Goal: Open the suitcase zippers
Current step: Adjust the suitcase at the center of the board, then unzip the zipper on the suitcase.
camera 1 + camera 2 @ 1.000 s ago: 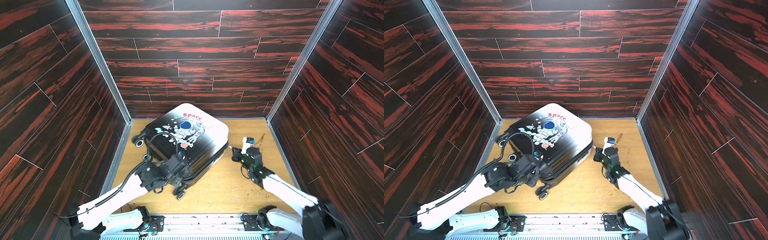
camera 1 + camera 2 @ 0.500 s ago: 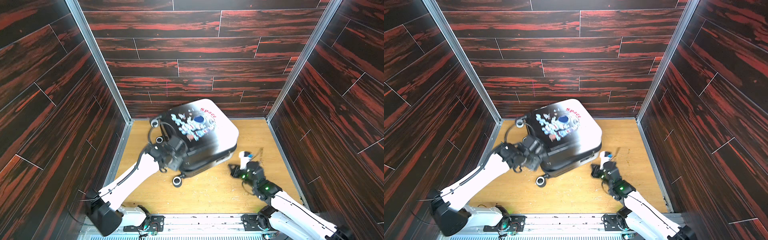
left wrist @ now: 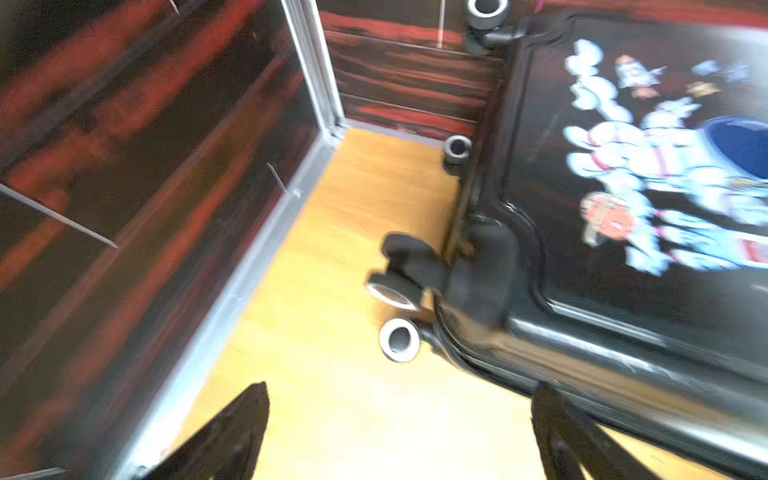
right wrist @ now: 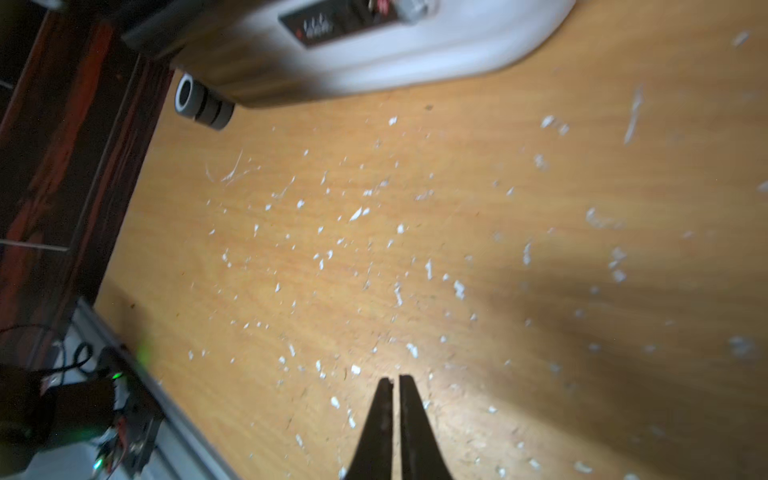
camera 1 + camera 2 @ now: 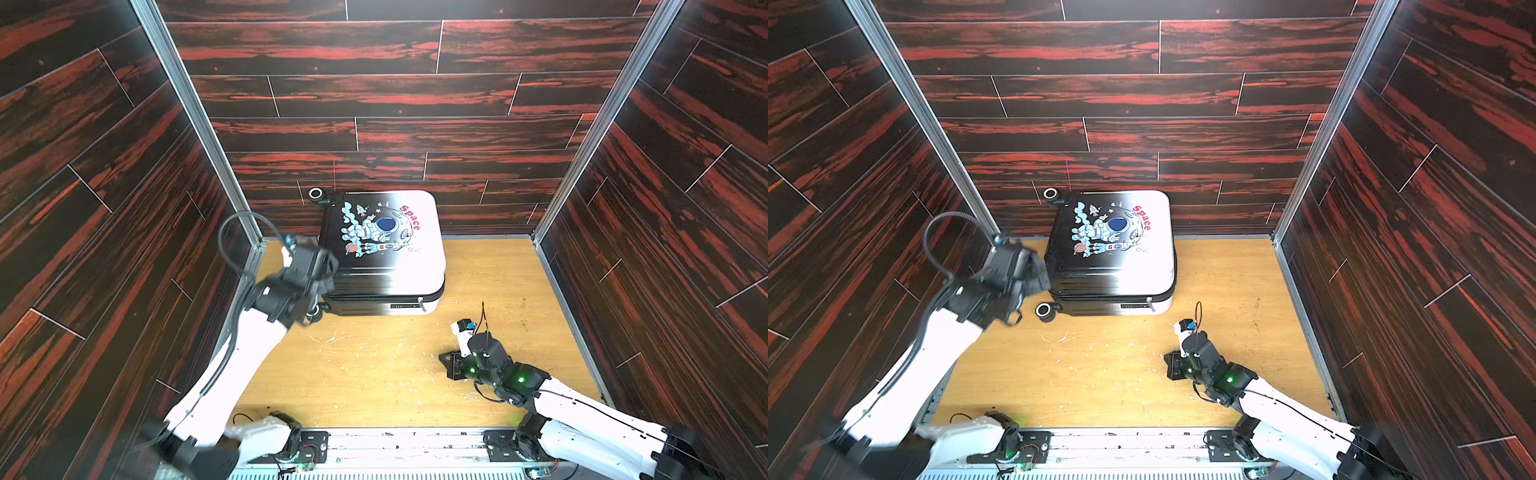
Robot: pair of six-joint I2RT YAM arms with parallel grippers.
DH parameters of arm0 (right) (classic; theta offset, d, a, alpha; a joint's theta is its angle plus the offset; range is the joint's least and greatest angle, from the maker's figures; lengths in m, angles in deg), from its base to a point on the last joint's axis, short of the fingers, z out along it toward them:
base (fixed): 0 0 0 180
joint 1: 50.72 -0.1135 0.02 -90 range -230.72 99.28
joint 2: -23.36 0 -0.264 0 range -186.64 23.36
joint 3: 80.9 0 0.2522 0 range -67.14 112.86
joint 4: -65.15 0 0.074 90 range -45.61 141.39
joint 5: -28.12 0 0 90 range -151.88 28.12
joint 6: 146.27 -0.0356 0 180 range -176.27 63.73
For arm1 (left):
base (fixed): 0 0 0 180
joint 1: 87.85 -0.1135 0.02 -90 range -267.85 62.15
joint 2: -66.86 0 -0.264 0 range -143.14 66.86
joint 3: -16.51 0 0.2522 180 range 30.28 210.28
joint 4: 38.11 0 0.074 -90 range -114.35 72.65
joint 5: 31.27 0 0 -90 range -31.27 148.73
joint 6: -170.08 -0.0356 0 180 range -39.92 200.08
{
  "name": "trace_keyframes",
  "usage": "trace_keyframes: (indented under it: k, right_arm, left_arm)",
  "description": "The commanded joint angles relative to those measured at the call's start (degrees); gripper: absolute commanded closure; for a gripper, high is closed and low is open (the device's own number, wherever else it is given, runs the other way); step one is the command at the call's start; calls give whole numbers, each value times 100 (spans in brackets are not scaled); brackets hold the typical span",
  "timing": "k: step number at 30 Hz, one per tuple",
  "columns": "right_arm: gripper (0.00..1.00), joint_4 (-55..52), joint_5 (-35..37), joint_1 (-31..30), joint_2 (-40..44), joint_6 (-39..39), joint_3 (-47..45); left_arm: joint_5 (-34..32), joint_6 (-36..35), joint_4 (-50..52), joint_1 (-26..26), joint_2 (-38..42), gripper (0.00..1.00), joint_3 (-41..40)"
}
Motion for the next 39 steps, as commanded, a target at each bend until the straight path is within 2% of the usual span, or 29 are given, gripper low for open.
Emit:
trace_keyframes:
  k: [1,3,6,10,13,19,25,29,34,39]
  right_arm:
    - [82,85,151,345,-211,302,380]
    - [80,142,72,515,-450,312,595]
    - [79,227,155,547,-682,284,823]
    - [79,283,242,559,-804,247,932]
    - [79,268,345,591,-803,206,952]
    - [80,27,520,682,-723,228,1049]
    - [82,96,364,740,-690,292,990]
    - [83,82,262,744,-778,291,981]
    - [83,129,340,748,-782,284,885]
    - [84,221,288,752,-922,214,840]
  left_arm:
    - [1169,1553,-339,129,241,0,-962]
    - [1572,2480,-992,159,388,0,-1582]
    - [1678,3735,-1539,209,360,2,-2142]
    - [1662,4457,-2452,214,14,11,-2444]
    - [1638,4768,-2542,196,-591,18,-2238]
    - [1930,5260,-3189,72,-1634,29,-2198]
    - [1781,5288,-3850,-123,-2062,29,-2273]
    - [2205,5210,-4532,-219,-1964,31,-2444]
    - [2133,5069,-4573,-218,-1443,33,-2617]
    - [2341,5116,-4641,-224,-1354,36,-2716]
